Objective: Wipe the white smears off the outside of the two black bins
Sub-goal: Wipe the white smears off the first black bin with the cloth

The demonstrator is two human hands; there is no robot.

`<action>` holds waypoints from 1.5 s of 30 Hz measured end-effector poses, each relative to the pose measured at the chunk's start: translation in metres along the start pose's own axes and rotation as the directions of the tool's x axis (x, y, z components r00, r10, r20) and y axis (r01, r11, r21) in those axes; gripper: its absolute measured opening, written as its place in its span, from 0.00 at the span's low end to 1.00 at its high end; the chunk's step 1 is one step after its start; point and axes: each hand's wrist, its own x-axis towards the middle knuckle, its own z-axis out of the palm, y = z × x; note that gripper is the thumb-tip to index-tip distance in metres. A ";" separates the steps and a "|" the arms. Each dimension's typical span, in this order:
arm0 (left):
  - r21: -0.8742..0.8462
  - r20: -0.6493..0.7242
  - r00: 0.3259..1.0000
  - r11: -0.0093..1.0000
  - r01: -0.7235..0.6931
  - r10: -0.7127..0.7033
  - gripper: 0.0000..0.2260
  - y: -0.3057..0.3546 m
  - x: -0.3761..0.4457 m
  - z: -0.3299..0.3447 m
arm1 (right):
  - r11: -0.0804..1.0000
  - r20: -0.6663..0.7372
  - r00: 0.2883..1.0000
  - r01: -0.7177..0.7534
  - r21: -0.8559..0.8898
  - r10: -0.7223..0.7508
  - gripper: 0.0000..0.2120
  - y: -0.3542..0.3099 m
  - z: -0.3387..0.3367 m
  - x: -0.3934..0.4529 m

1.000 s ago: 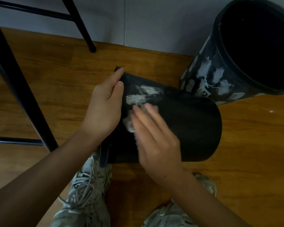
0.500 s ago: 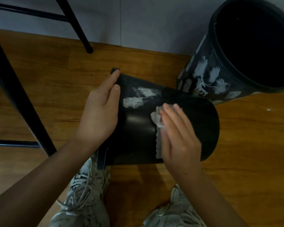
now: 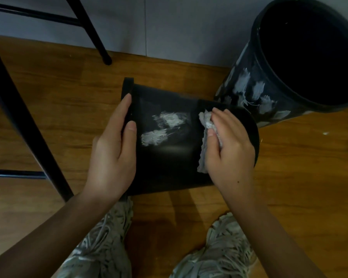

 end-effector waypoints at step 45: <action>0.008 0.056 0.992 0.993 0.114 -0.114 0.19 0.013 0.060 -0.002 | 0.964 0.246 0.933 0.245 0.105 -0.264 0.19 -0.055 0.017 0.031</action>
